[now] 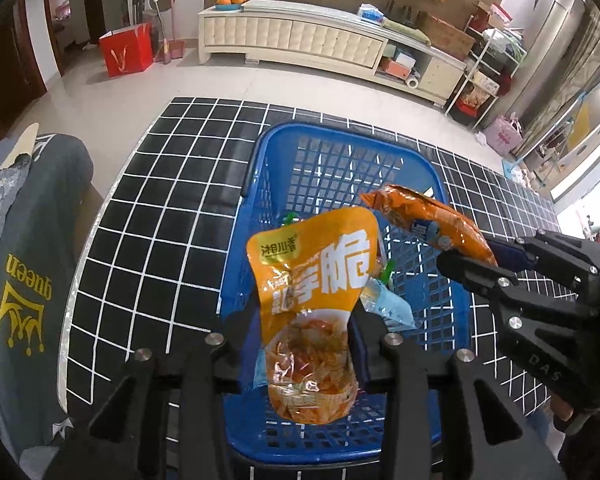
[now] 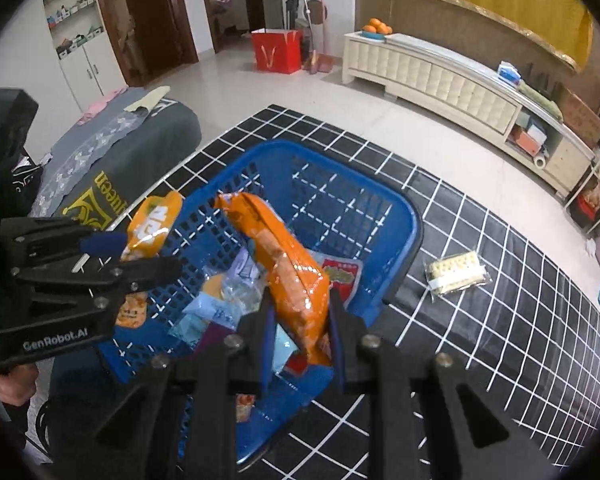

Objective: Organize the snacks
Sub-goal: 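Release both bags into the basket, opening both tools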

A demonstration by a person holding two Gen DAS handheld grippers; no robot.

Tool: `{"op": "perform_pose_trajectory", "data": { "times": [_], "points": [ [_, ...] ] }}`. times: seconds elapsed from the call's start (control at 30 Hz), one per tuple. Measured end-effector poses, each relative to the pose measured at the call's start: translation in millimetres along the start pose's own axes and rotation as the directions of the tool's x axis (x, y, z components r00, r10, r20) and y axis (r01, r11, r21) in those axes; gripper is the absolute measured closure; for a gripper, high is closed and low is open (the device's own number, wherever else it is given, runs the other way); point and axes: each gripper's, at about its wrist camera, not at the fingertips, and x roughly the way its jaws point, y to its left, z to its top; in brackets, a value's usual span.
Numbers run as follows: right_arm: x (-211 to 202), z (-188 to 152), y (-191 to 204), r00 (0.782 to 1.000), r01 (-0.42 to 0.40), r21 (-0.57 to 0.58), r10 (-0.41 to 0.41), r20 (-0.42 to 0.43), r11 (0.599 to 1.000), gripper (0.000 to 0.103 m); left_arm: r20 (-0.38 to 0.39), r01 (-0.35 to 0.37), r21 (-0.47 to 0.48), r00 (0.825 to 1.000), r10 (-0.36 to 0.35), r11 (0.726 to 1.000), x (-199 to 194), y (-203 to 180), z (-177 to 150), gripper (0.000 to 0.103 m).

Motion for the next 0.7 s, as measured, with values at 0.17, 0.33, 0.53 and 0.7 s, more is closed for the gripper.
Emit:
{"op": "perform_pose_trajectory", "data": {
  "times": [0.17, 0.33, 0.53, 0.7],
  "points": [
    [12.1, 0.7, 7.7, 0.999, 0.001, -0.008, -0.002, -0.048, 1.0, 0.075, -0.005, -0.002, -0.015, 1.0, 0.002, 1.0, -2.0, 4.9, -2.1, 0.066],
    [18.8, 0.7, 9.3, 0.996, 0.027, 0.001, -0.027, -0.088, 1.0, 0.068, -0.003, -0.006, -0.019, 1.0, 0.006, 1.0, -7.8, 7.8, -4.2, 0.064],
    [-1.4, -1.5, 7.5, 0.999, 0.038, 0.021, -0.037, -0.032, 0.999, 0.027, 0.014, -0.004, -0.025, 1.0, 0.004, 1.0, -19.1, 6.9, -6.2, 0.062],
    [-24.0, -3.9, -0.8, 0.999, 0.047, 0.046, -0.047, 0.003, 0.998, 0.026, 0.044, 0.006, -0.018, 0.999, -0.005, 1.0, -34.1, -3.5, -6.7, 0.059]
  ]
}}
